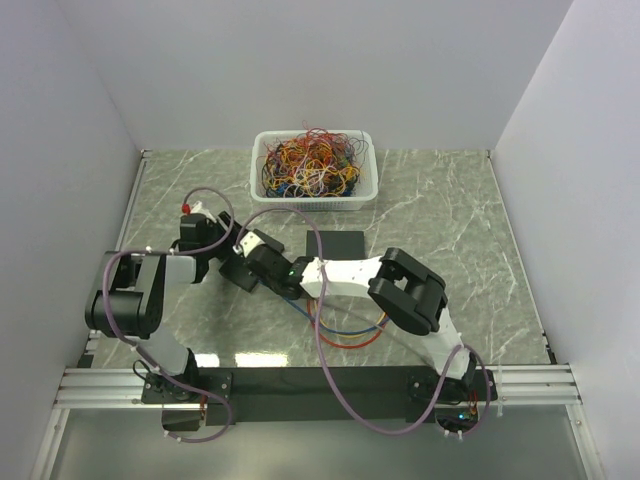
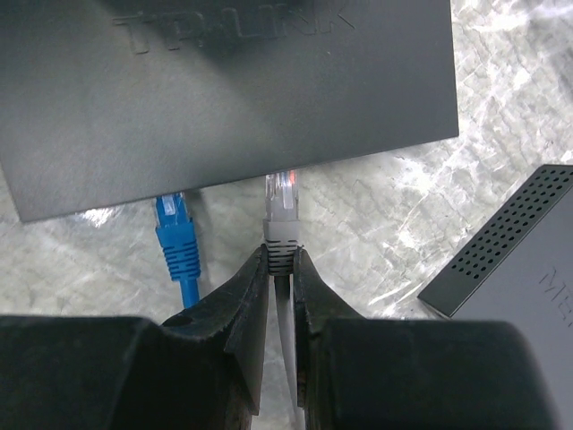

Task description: Insert the plug into the switch port

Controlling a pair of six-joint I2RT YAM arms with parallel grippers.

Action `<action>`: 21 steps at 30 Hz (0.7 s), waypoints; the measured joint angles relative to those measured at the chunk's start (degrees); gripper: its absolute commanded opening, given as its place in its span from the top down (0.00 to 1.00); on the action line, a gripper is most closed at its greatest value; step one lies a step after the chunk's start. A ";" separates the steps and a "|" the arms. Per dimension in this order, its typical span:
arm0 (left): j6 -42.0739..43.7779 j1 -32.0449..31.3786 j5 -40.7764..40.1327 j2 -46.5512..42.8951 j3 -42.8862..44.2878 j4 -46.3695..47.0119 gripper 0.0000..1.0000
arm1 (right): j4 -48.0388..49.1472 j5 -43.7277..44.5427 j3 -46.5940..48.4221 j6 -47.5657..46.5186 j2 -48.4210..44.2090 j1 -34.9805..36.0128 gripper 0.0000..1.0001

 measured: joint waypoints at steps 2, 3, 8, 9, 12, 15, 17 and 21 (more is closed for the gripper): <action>0.37 -0.28 0.35 0.50 0.68 -0.22 0.30 | 1.86 -0.44 -1.62 -0.92 -0.92 0.04 1.00; 0.50 -0.46 0.46 0.68 0.90 -0.31 0.30 | 2.47 -0.57 -2.25 -1.29 -1.27 0.11 1.00; 1.31 -1.27 0.28 0.83 1.42 -0.94 0.30 | 3.50 -0.55 -3.28 -2.38 -1.77 0.61 1.00; 1.49 -1.38 0.20 0.83 1.44 -0.96 0.30 | 3.58 -0.48 -3.39 -2.49 -1.79 0.70 1.00; 1.92 -1.86 -0.07 0.83 1.44 -0.92 0.30 | 4.50 -0.46 -4.55 -2.51 -2.23 0.79 1.00; 2.08 -2.78 -0.26 0.83 1.42 -0.87 0.30 | 6.16 -0.59 -6.99 -2.51 -3.58 1.01 1.00; 2.05 -3.41 -0.26 0.81 1.29 -0.70 0.30 | 6.93 -0.72 -8.55 -2.51 -4.59 1.16 1.00; 2.01 -4.74 -0.15 0.83 0.87 0.04 0.30 | 8.37 -1.68 -10.69 -2.51 -6.03 1.31 1.00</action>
